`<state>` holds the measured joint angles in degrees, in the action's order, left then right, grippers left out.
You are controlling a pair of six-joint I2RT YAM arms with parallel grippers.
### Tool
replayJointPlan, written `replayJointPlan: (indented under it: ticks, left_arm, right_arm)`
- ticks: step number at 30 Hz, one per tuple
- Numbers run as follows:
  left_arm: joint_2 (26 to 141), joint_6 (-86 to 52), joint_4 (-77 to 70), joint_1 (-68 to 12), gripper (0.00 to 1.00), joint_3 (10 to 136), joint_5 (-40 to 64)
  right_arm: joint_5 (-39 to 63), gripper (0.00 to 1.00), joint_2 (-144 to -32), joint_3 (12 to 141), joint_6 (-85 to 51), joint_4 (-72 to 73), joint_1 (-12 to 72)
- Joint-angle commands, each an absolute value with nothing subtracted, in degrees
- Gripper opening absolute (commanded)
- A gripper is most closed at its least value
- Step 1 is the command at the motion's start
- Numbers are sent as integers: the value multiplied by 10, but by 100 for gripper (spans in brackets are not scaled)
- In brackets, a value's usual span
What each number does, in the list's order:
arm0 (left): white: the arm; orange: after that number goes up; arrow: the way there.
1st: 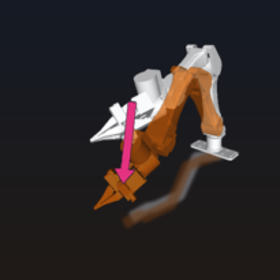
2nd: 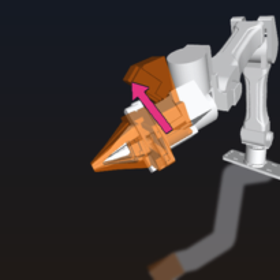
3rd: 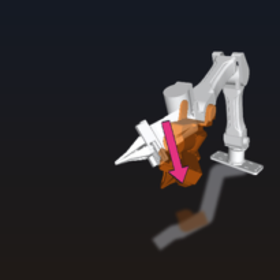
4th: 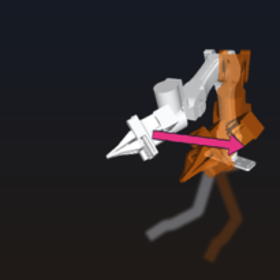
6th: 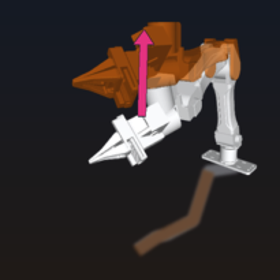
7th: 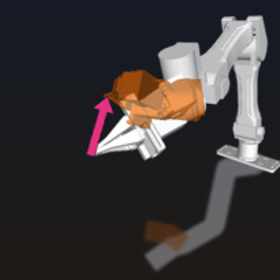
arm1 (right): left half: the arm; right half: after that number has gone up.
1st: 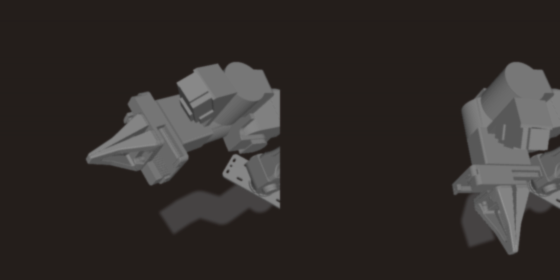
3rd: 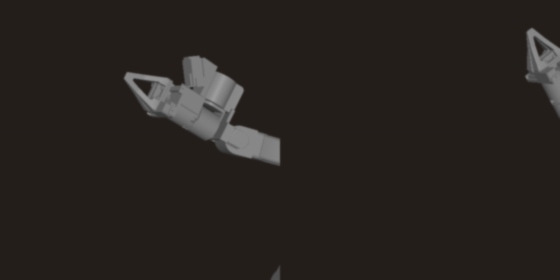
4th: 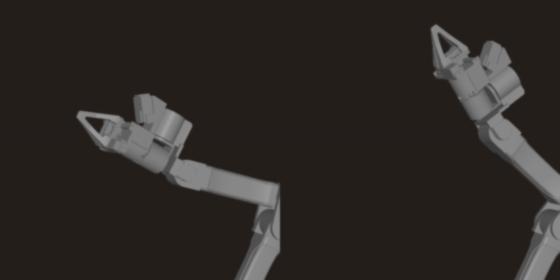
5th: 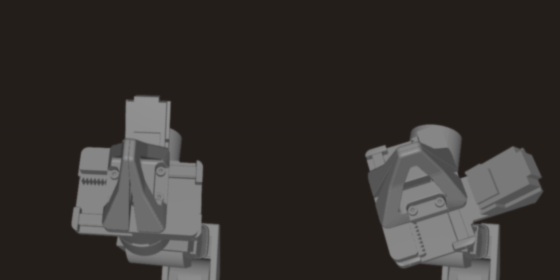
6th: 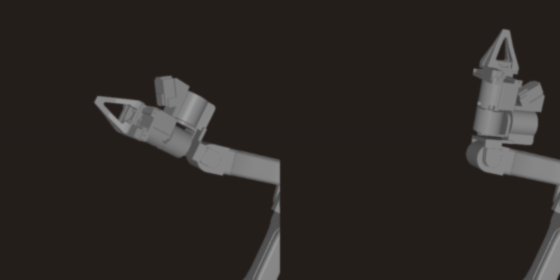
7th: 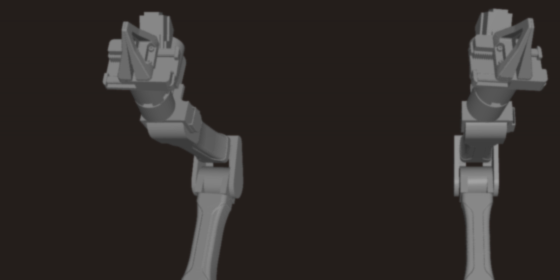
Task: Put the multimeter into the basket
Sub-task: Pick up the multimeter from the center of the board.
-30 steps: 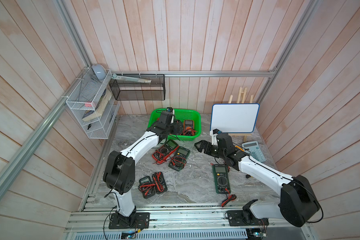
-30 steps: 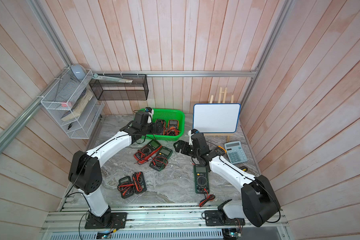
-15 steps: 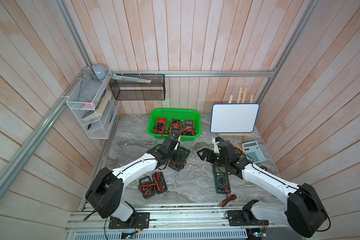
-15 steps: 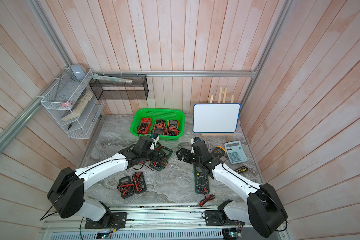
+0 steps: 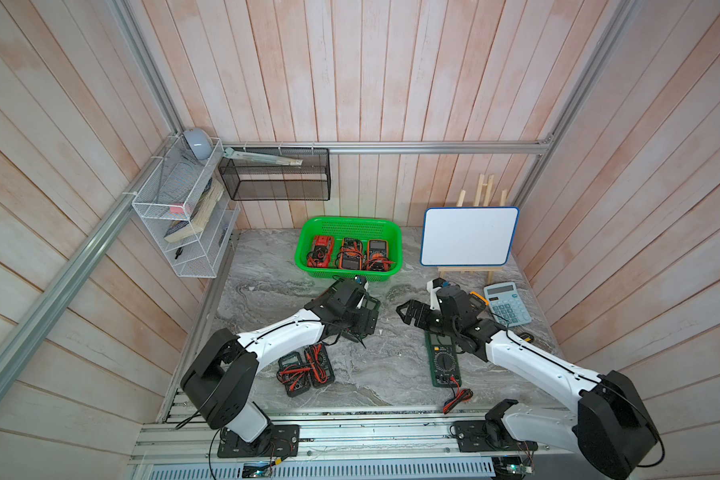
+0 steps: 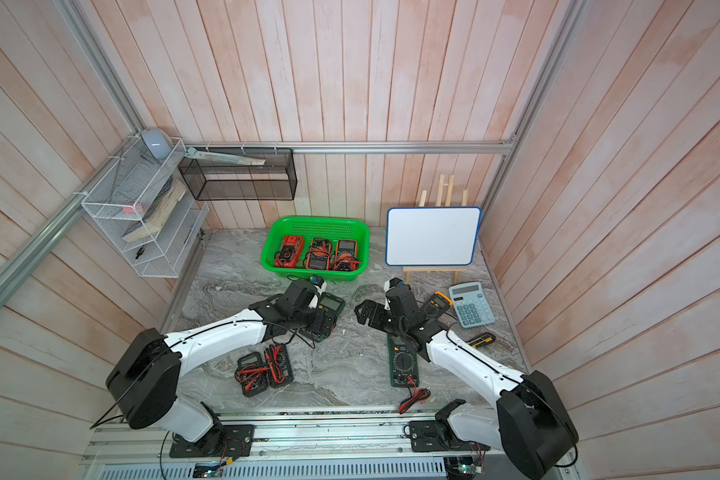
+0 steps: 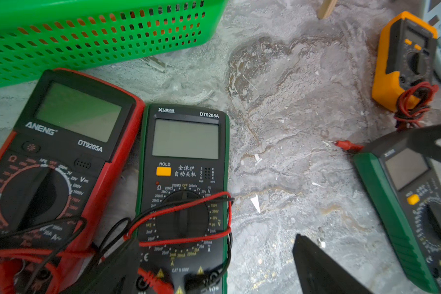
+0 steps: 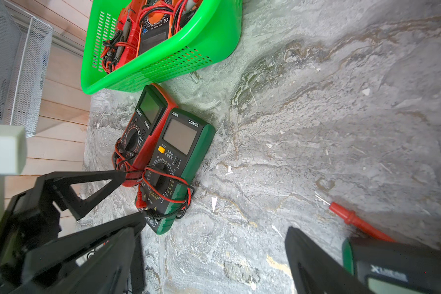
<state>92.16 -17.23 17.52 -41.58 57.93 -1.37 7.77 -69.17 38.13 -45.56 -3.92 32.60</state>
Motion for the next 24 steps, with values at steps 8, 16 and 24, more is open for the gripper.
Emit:
replayJointPlan:
  ticks: [8,16,24]
  left_arm:
    - [997,-159,153,-393,100,630,-41]
    - [1021,-151,140,-382,100,634,-41]
    - [1031,-150,139,-390,100,632,-8]
  right_arm:
    - [42,98,-658,370,-474,-70,331]
    - [36,98,-647,374,-475,-82,332]
    - [26,98,-648,382,-470,-91,332]
